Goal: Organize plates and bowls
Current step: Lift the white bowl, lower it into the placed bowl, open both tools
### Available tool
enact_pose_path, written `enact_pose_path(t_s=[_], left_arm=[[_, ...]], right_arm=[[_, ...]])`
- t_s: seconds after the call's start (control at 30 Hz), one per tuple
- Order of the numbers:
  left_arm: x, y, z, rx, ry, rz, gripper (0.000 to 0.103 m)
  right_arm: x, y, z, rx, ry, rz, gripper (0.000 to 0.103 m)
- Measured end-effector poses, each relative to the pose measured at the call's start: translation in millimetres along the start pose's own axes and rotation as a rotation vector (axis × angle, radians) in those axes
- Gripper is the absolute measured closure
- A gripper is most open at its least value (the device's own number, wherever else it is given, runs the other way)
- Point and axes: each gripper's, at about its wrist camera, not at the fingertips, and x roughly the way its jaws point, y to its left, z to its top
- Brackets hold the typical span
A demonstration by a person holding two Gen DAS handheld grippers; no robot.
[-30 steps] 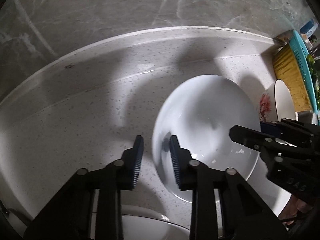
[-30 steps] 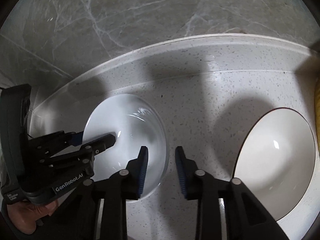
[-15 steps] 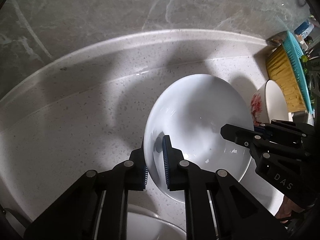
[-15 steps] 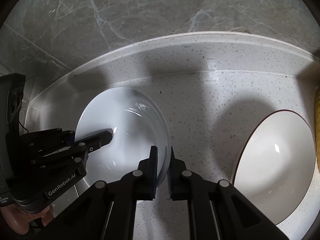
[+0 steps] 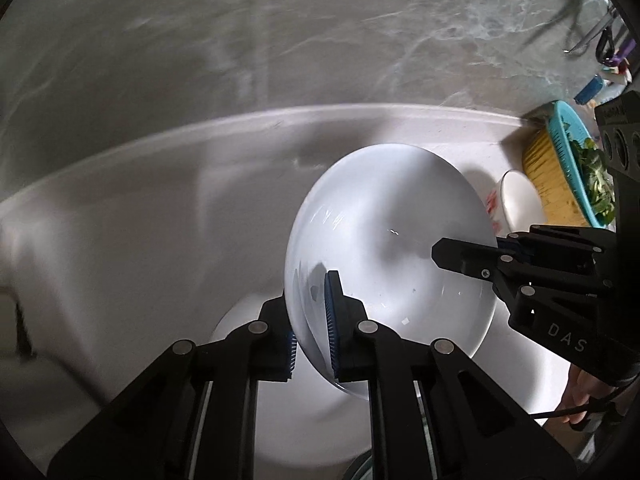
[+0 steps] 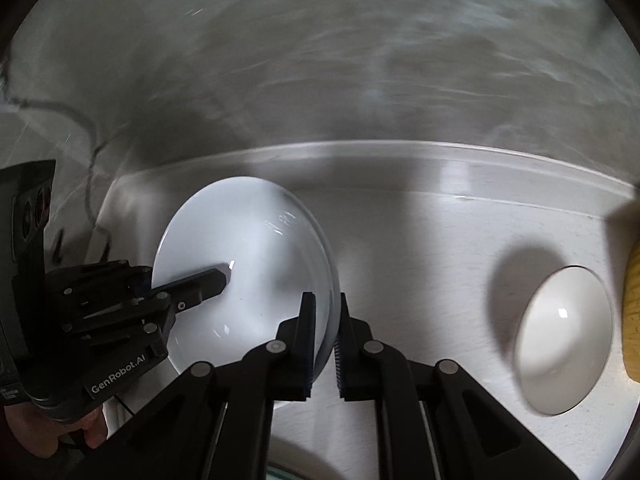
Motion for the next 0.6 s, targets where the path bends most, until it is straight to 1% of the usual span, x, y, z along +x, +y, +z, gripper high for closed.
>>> enact_pose_path(t_s=[0.03,0.13,0.2,0.33,0.4,0.53,0.6], left_arm=[[-6,7,-11,-0.009,0.006,0.007,0.093],[-2,21,-41,-0.045,0.039,0.019,0.093],[2,30,-55,-0.073,0.055,0.013,0.093],[8,42,-77,-0.098,0.071,0.020,0.092],[13,46,-83,-0.101,0.078,0.022,0.092],[28,47,-86,-0.100,0.092,0.023,0.091],[35,41,-84,-0.091,0.097,0.026,0.091]], right_arm=[[2,6,-6,-0.010,0.007,0.005,0.093],[16,32,-18,-0.052,0.049,0.016,0.093],[25,39,-24,-0.065,0.073,0.018,0.093],[32,39,-39,-0.088,0.122,0.014,0.093],[40,43,-43,-0.097,0.140,0.006,0.093],[51,46,-48,-0.101,0.162,-0.009,0.093],[57,49,-48,-0.105,0.168,-0.023,0.093]])
